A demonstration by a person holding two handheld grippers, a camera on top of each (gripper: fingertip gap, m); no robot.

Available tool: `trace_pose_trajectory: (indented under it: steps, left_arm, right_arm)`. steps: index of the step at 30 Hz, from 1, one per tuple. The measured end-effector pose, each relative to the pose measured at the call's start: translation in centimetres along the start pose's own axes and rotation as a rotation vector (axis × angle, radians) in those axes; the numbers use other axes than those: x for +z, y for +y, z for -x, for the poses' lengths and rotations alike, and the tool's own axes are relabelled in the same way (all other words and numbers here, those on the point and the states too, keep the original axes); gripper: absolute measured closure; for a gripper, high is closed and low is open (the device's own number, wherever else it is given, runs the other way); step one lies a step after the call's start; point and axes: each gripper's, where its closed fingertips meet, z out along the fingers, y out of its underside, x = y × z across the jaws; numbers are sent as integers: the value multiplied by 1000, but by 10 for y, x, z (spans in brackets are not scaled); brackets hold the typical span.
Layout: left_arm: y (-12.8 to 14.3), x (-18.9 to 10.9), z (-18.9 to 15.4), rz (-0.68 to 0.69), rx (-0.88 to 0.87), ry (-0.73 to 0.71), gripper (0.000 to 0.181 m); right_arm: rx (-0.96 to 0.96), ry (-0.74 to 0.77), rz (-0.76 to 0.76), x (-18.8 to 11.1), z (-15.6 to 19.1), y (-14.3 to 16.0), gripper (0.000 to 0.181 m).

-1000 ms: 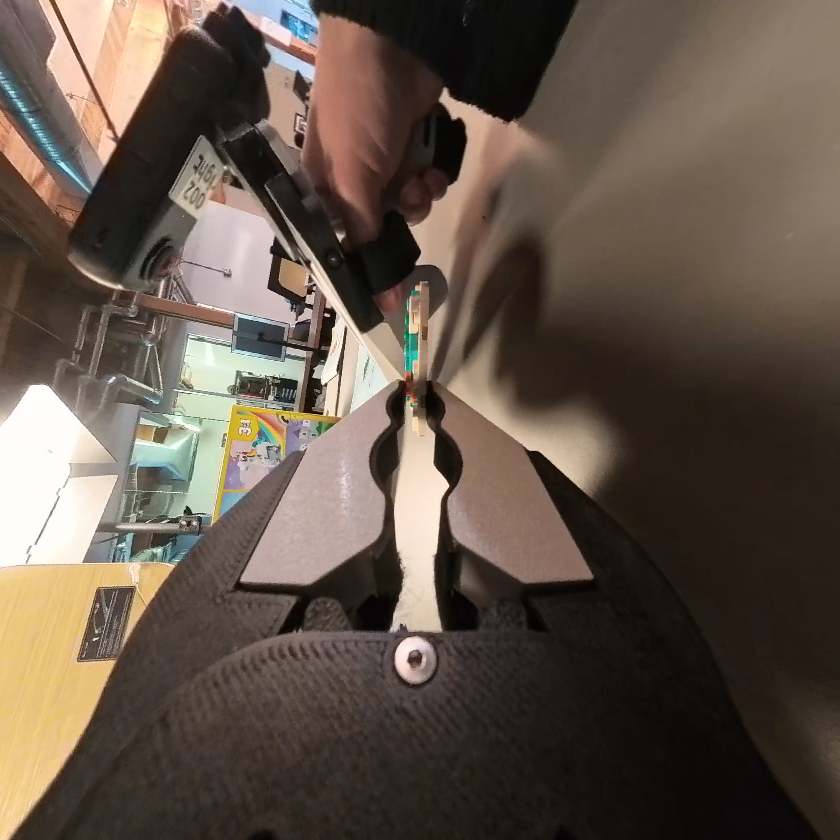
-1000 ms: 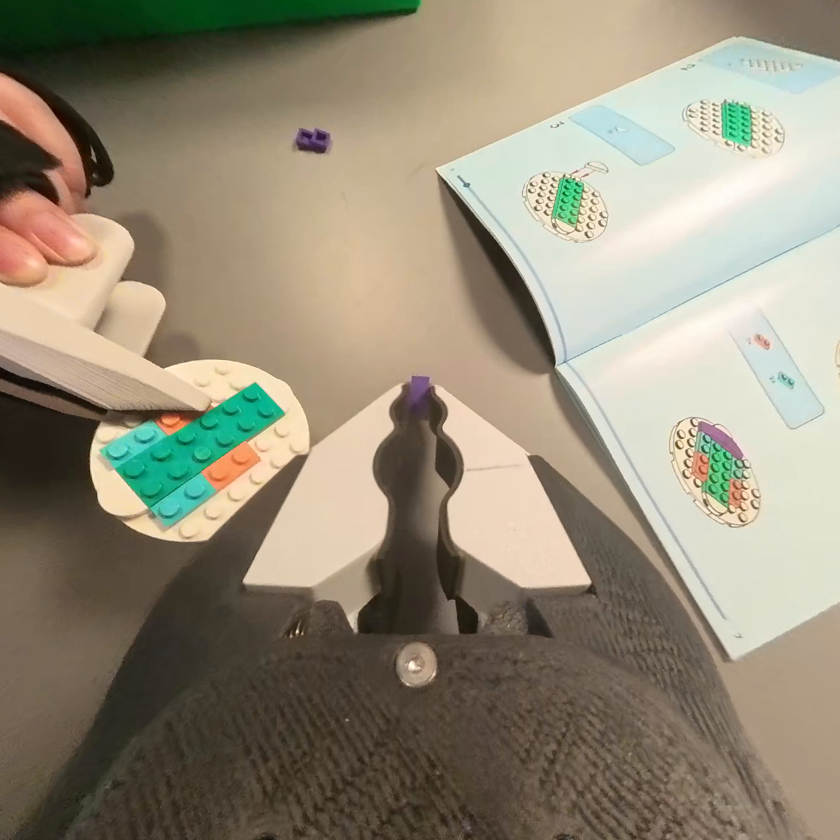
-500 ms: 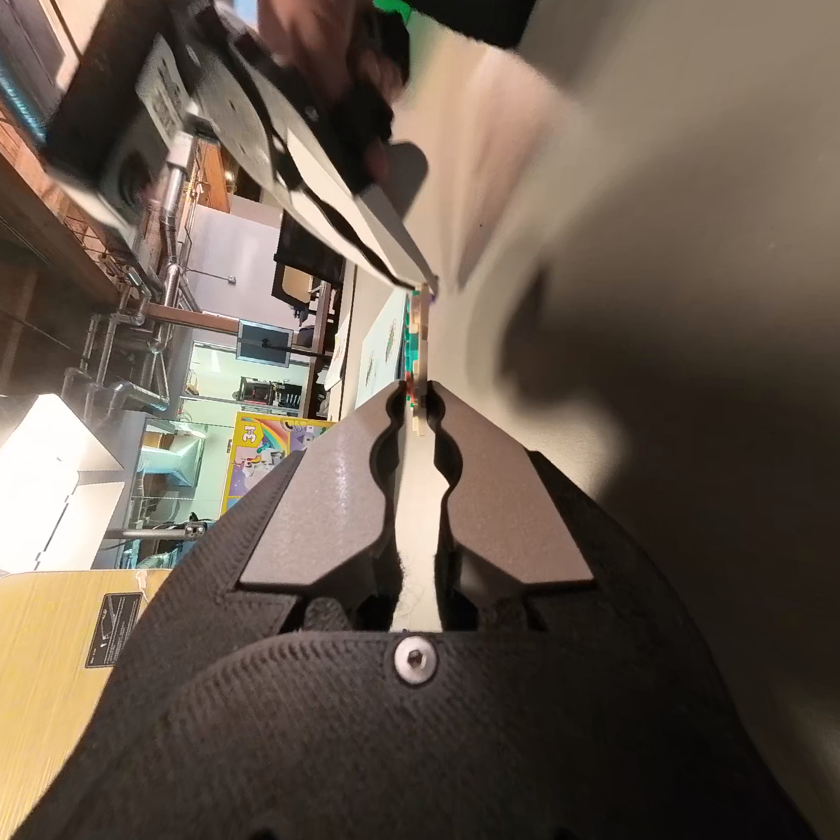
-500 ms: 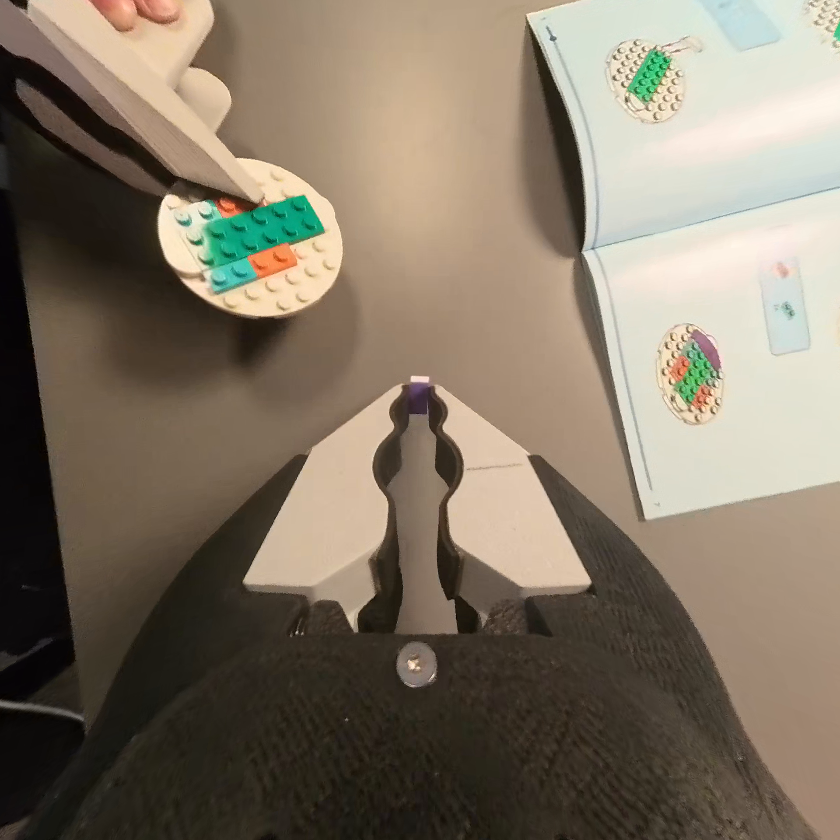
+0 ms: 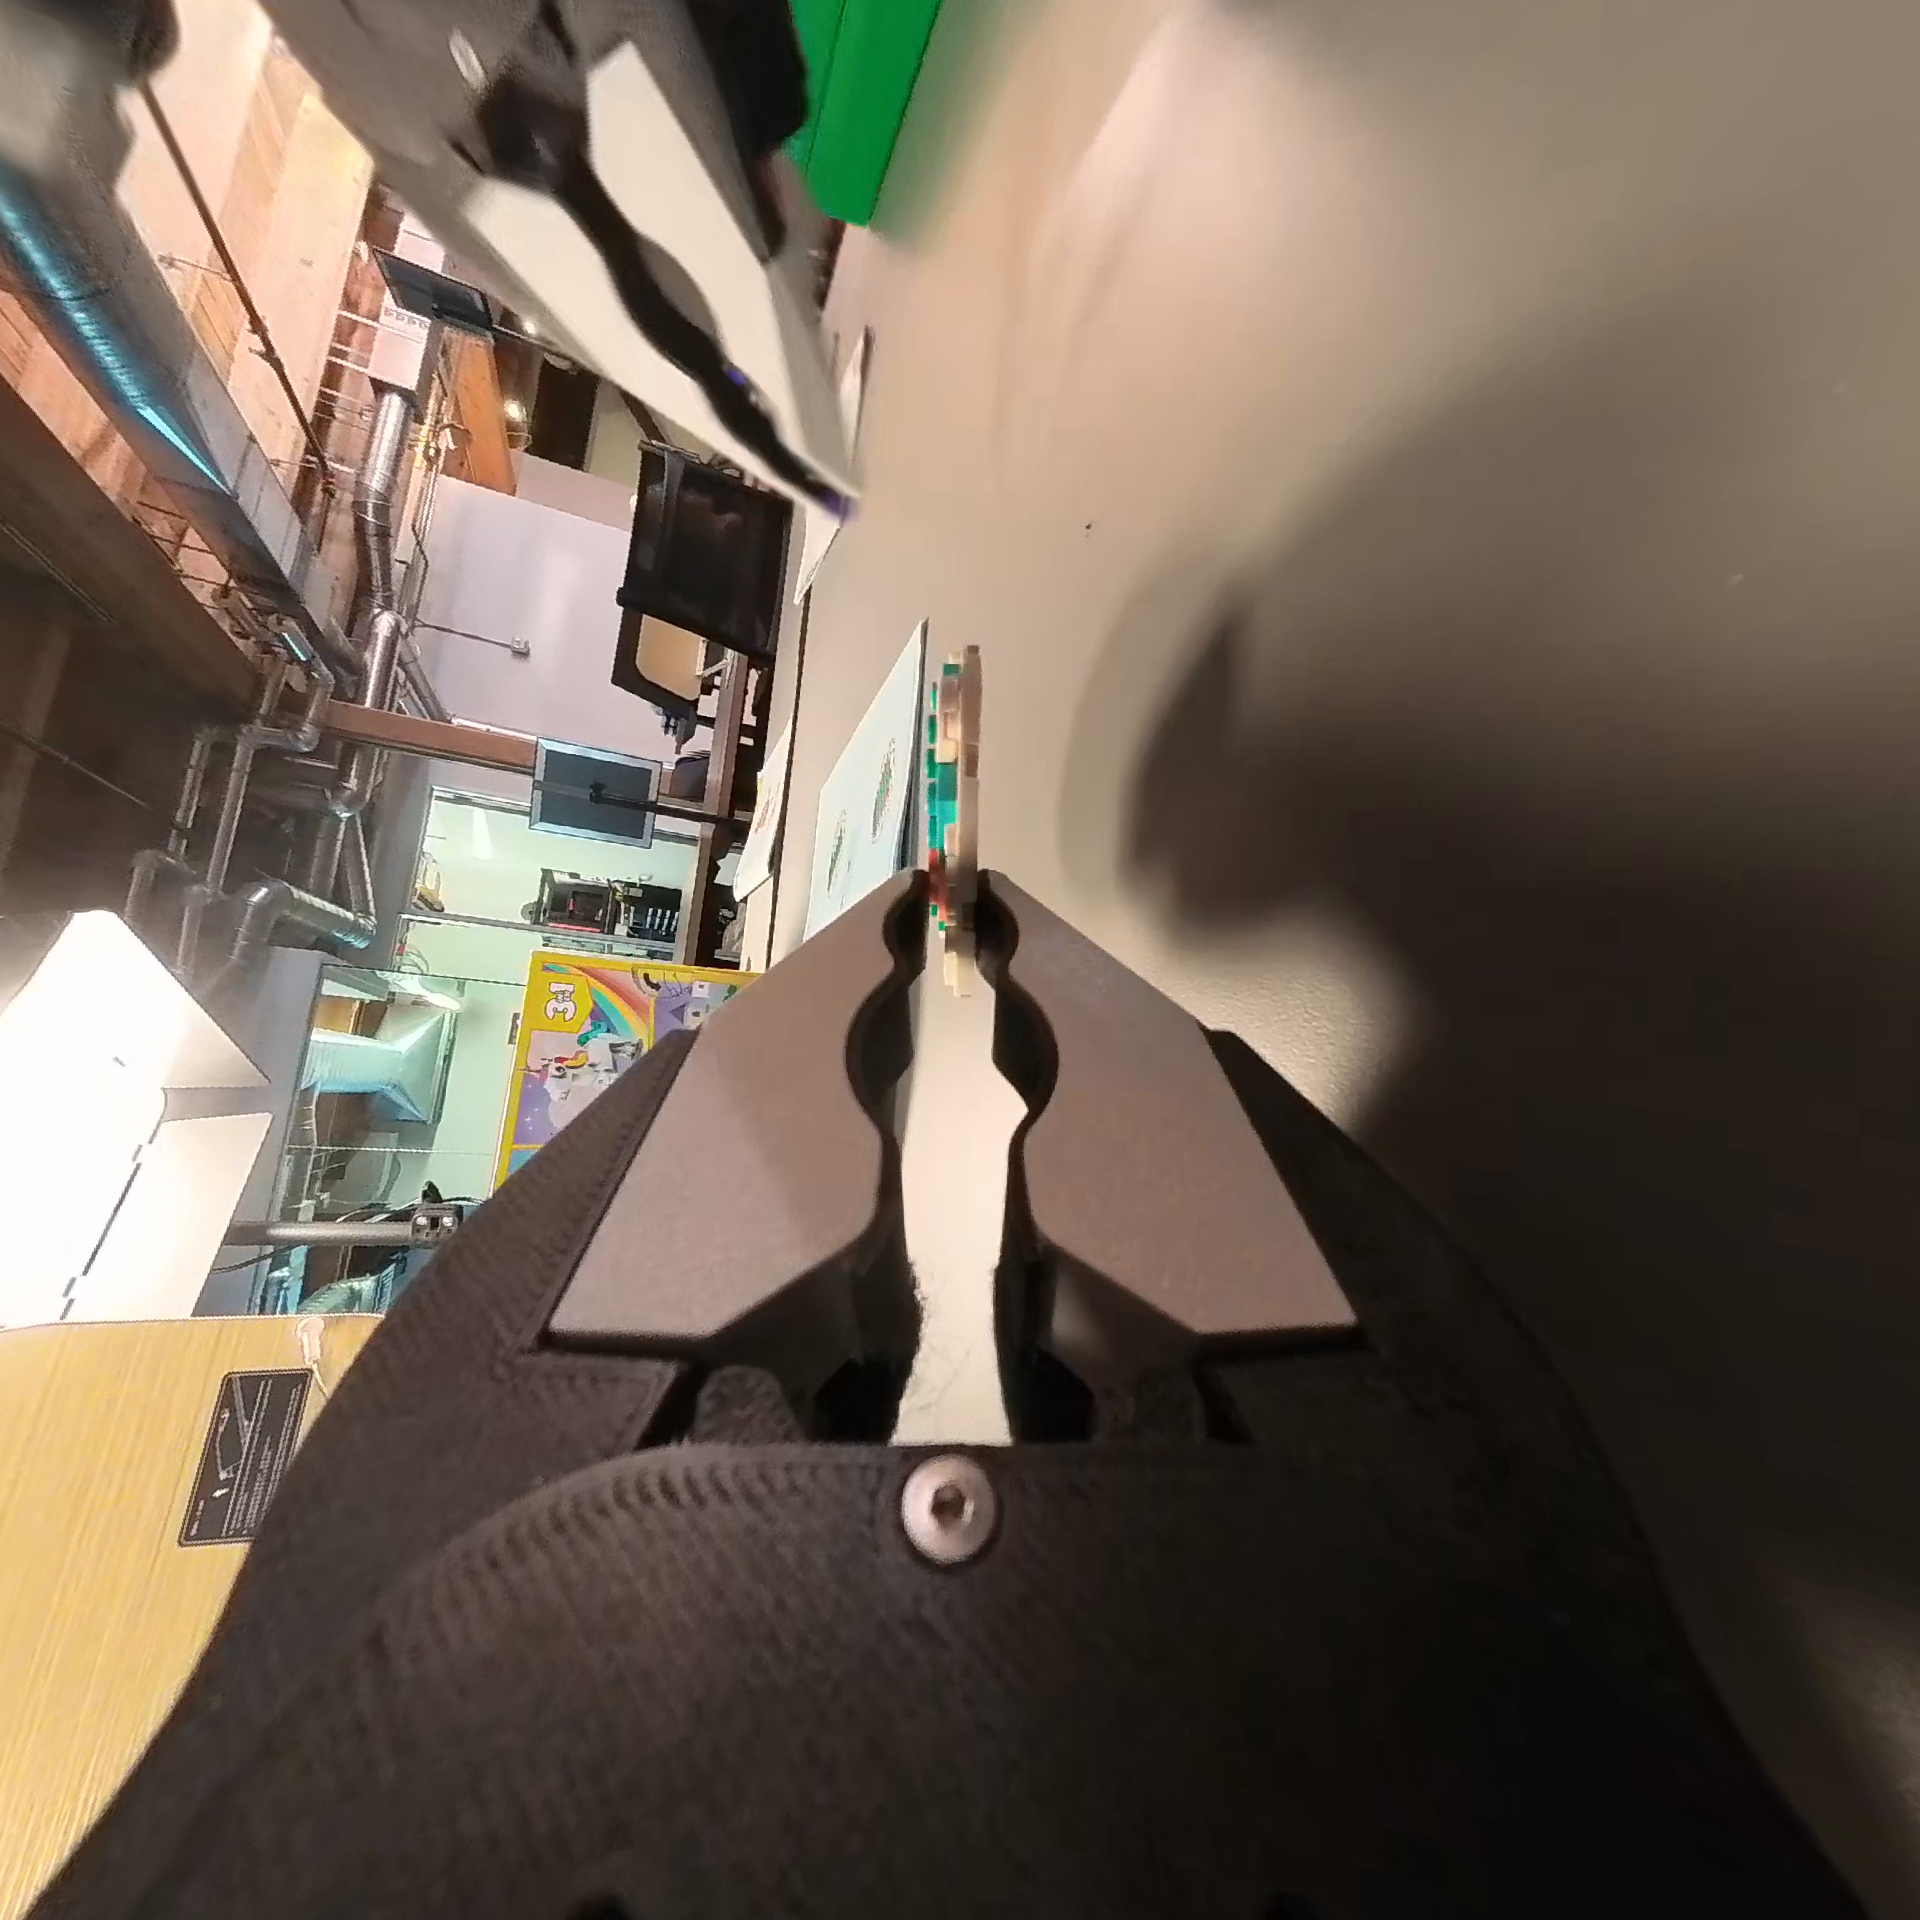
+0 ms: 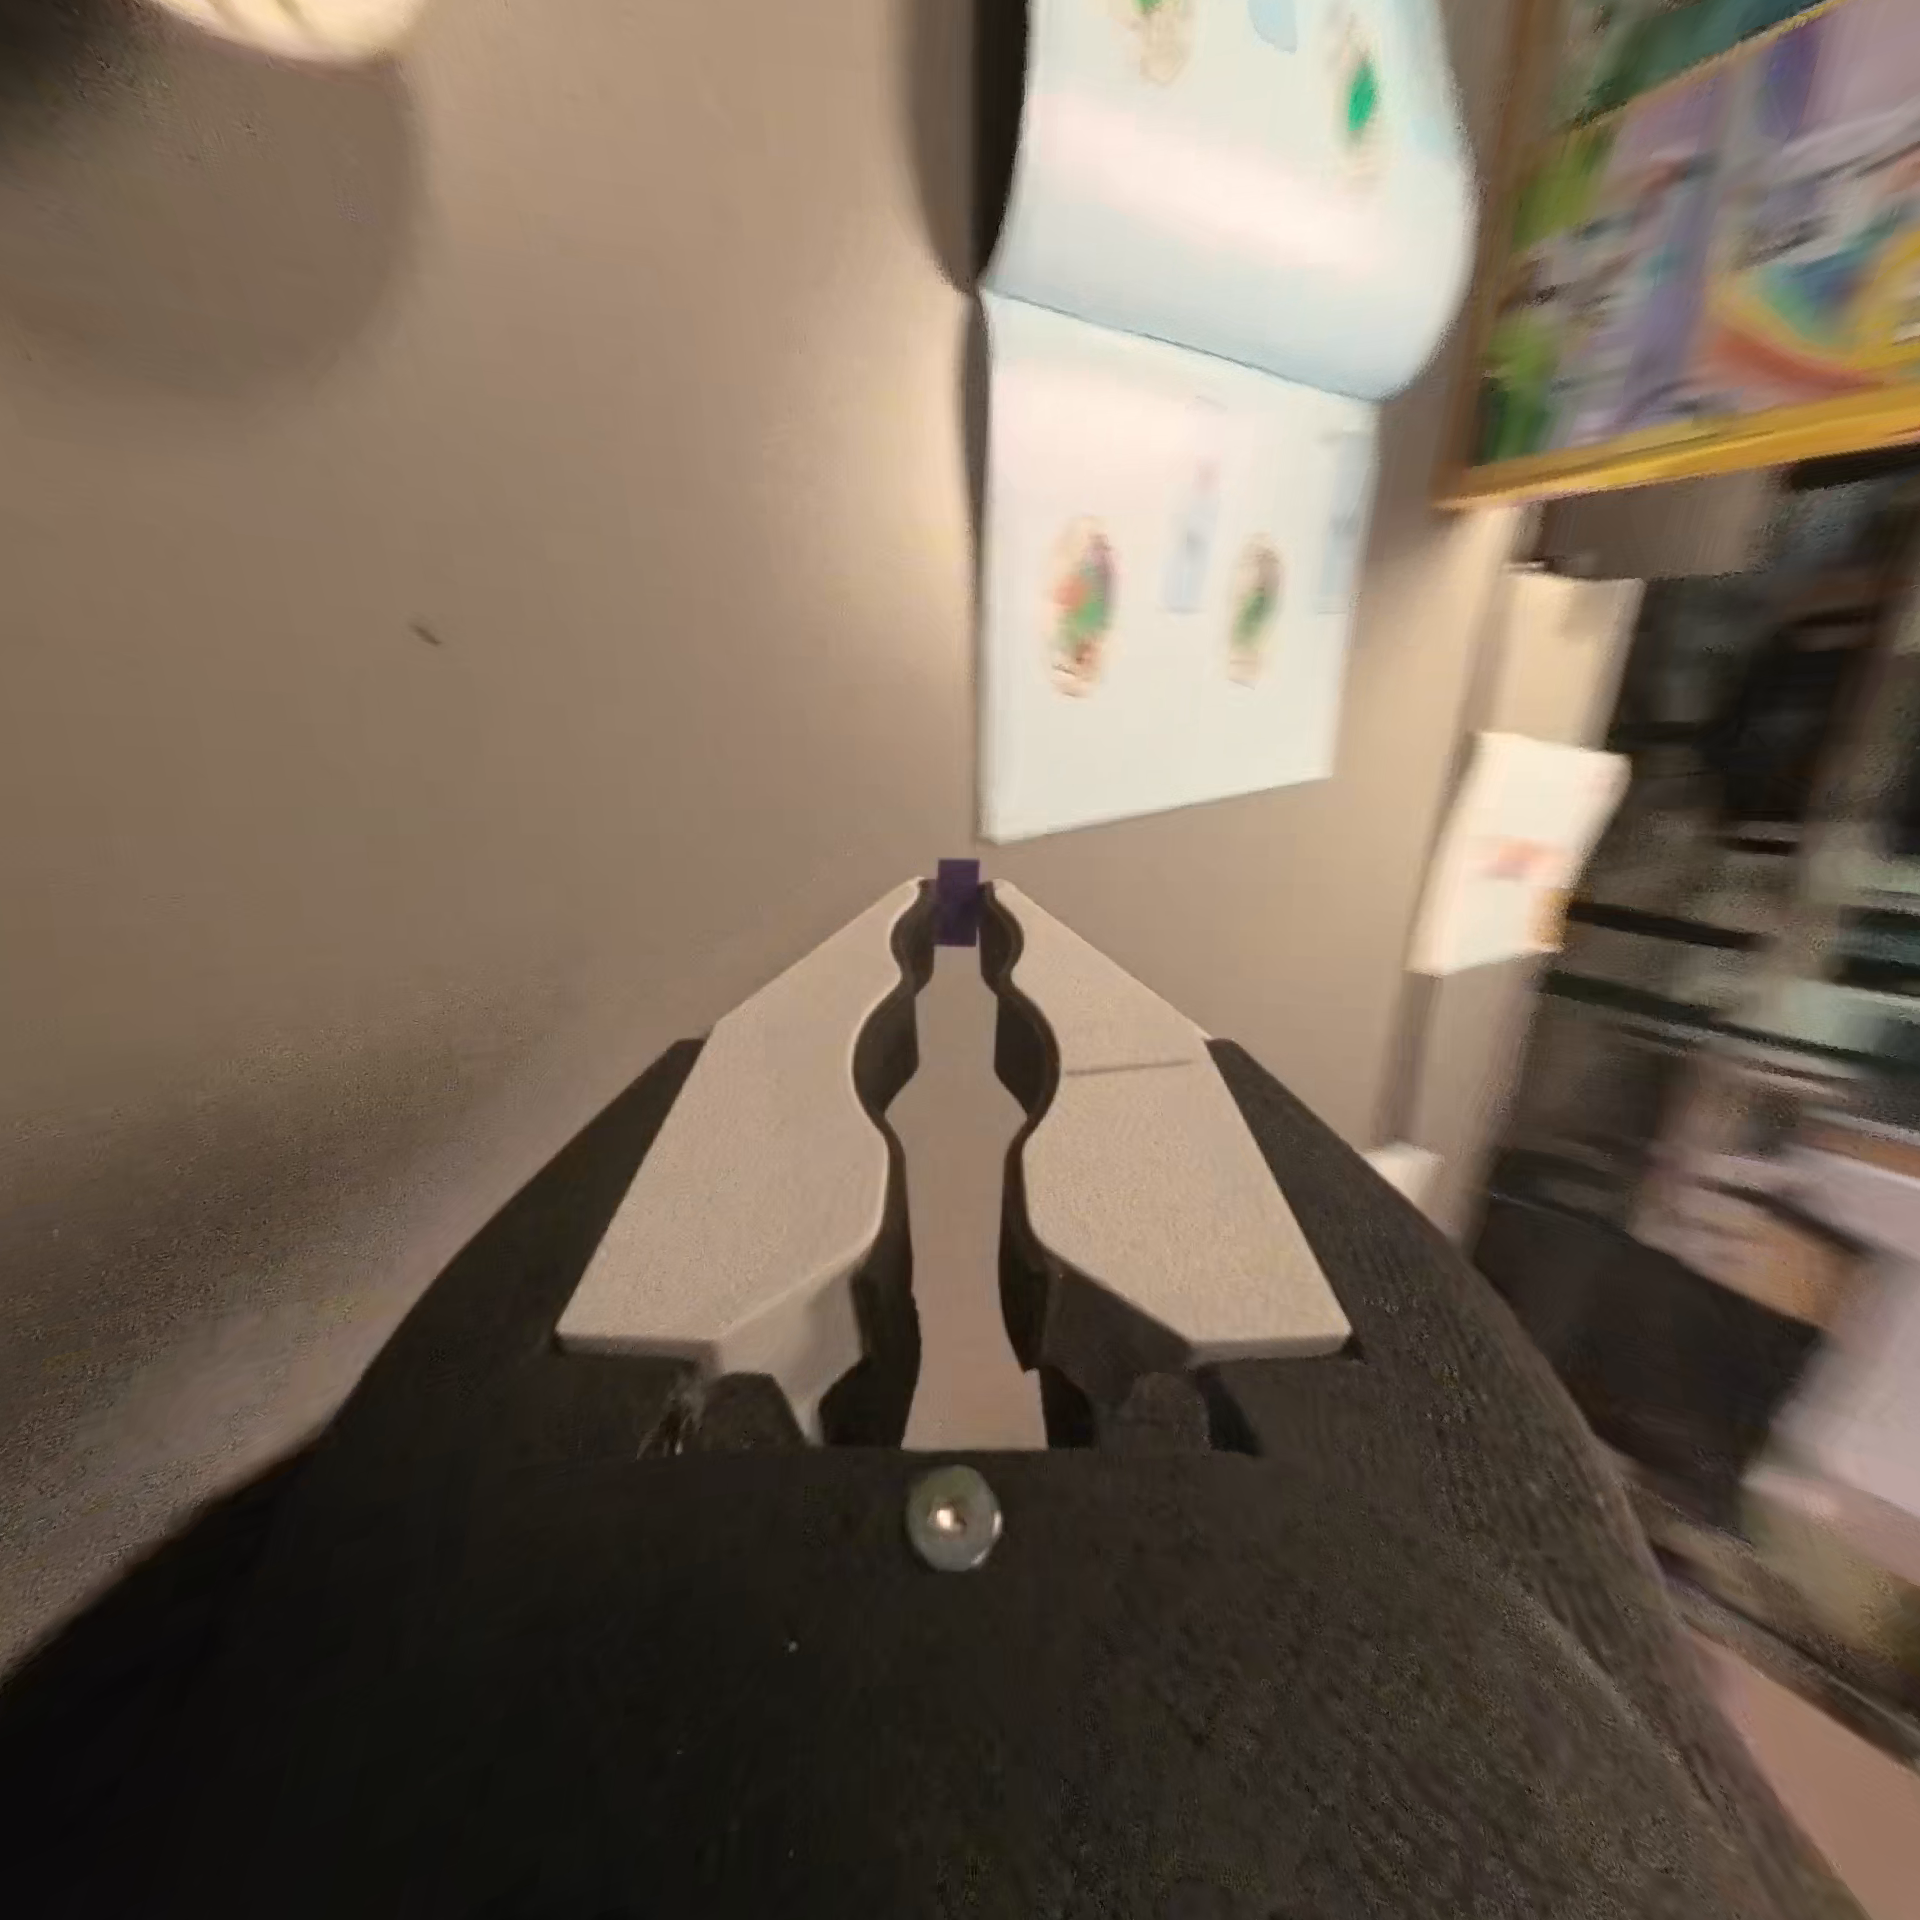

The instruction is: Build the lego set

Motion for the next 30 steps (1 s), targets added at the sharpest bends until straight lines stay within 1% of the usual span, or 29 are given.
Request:
trace_pose_trajectory:
  steps: [1,3,4,5,6,10,14,17,20,23,26,28,30]
  left_arm:
    - [0,0,0,-1,1,0,175]
    - [-1,0,-1,-3,1,2,174]
    - [-1,0,-1,-3,1,2,175]
    - [-1,0,-1,-4,1,1,174]
    - [-2,0,-1,-6,0,1,174]
    - [-3,0,-1,-9,4,-4,174]
    - [-4,-1,1,-12,5,-15,174]
    - [-5,-2,6,-18,-5,-38,175]
    - [-8,-6,14,-29,-21,-85,174]
    - [-12,-9,21,-34,1,-129,174]
    - [-14,-13,30,-27,30,-187,175]
    - [-15,-18,40,-29,14,-222,175]
    - [-19,-23,52,-42,-14,-264,175]
  right_arm:
    - [-97,126,35,-5,-15,4,175]
    - [-316,360,63,-22,-40,2,175]
    - [-400,442,58,-30,-47,-2,175]
    - [-459,492,48,-37,-50,-6,175]
    - [-487,511,39,-42,-50,-9,175]
    - [-493,543,10,-57,-55,-15,175]
    - [-487,557,-7,-65,-58,-22,175]
    - [-438,546,-98,-71,-57,-40,175]
    - [-344,501,-259,-83,-54,-67,175]
    - [-274,410,-406,-96,-46,-93,175]
    - [-221,322,-492,-107,-41,-109,175]
    - [-189,277,-536,-116,-39,-116,175]
    - [-130,167,-591,-123,-31,-124,175]
